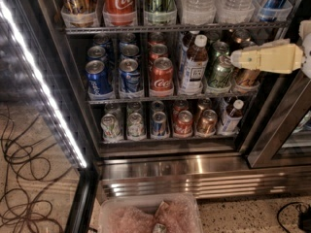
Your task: Pick redbull can from top shelf of fridge
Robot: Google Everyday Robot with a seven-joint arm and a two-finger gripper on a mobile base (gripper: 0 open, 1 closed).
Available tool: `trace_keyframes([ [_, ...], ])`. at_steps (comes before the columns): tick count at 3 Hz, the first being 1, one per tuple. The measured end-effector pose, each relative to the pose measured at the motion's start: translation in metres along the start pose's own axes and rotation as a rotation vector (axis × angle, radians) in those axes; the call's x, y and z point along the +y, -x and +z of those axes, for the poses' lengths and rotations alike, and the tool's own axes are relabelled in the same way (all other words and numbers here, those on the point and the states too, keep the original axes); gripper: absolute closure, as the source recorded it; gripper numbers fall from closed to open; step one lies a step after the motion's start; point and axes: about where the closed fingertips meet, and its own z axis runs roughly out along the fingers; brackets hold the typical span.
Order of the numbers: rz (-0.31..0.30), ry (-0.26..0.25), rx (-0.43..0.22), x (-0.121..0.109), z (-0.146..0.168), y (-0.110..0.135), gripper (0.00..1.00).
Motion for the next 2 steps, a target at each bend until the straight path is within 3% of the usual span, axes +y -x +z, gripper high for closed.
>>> trace_keyframes([
  [1, -0.001, 0.002, 0.001, 0.0008, 0.0000, 0.0000, 0.00],
  [2, -0.021, -0.015, -0.012, -0.0037, 0.0019, 0.0076, 0.18],
])
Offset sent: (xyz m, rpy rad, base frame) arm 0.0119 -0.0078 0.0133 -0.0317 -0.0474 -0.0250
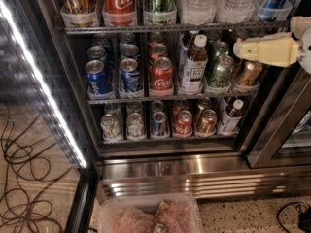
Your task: Pick redbull can from top shelf of fridge
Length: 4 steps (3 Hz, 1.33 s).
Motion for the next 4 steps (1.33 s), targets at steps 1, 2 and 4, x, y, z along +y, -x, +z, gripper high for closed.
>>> trace_keyframes([
  [1, -0.017, -0.034, -0.045, -0.010, 0.005, 0.013, 0.39],
  [2, -0.037, -0.068, -0.100, -0.020, 0.012, 0.026, 0.39],
  [4, -0.029, -0.149, -0.218, -0.035, 0.032, 0.050, 0.38],
])
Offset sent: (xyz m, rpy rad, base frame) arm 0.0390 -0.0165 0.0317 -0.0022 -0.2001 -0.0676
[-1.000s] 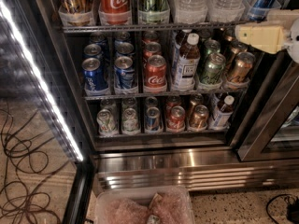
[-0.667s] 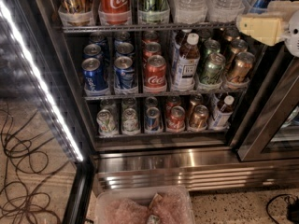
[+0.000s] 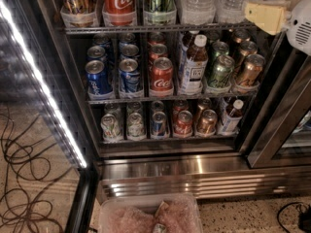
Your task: Pick redbull can from top shelf of fridge
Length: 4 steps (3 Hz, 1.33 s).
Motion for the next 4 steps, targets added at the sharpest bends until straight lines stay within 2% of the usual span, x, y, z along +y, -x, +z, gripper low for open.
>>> trace_keyframes([
  [1, 0.005, -0.056, -0.024, -0.011, 0.005, -0.003, 0.37],
  [2, 0.012, -0.133, -0.039, -0.025, 0.001, -0.007, 0.37],
  [4, 0.015, -0.159, -0.078, -0.028, 0.015, -0.006, 0.38],
])
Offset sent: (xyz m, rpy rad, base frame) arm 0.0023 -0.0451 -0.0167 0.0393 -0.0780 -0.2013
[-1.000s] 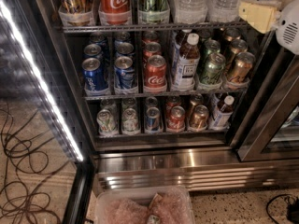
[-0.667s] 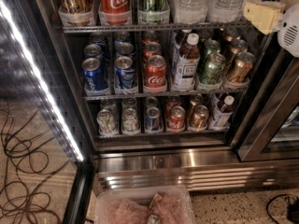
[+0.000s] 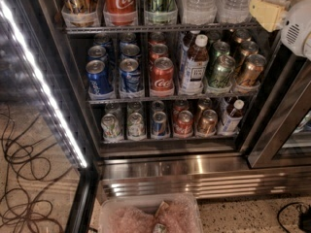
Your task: Pick redbull can from top shelf of fridge
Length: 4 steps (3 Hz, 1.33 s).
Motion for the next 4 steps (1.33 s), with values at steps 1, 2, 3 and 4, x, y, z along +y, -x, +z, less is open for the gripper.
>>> trace_keyframes([
  [1, -0.030, -0.039, -0.041, -0.0069, 0.0148, 0.0076, 0.35],
  [2, -0.032, -0.039, -0.035, -0.0065, 0.0150, 0.0069, 0.35],
  [3, -0.039, -0.052, -0.029, -0.0098, 0.0152, 0.0055, 0.36],
  [4, -0.040, -0.054, -0.029, -0.0102, 0.0153, 0.0054, 0.35],
])
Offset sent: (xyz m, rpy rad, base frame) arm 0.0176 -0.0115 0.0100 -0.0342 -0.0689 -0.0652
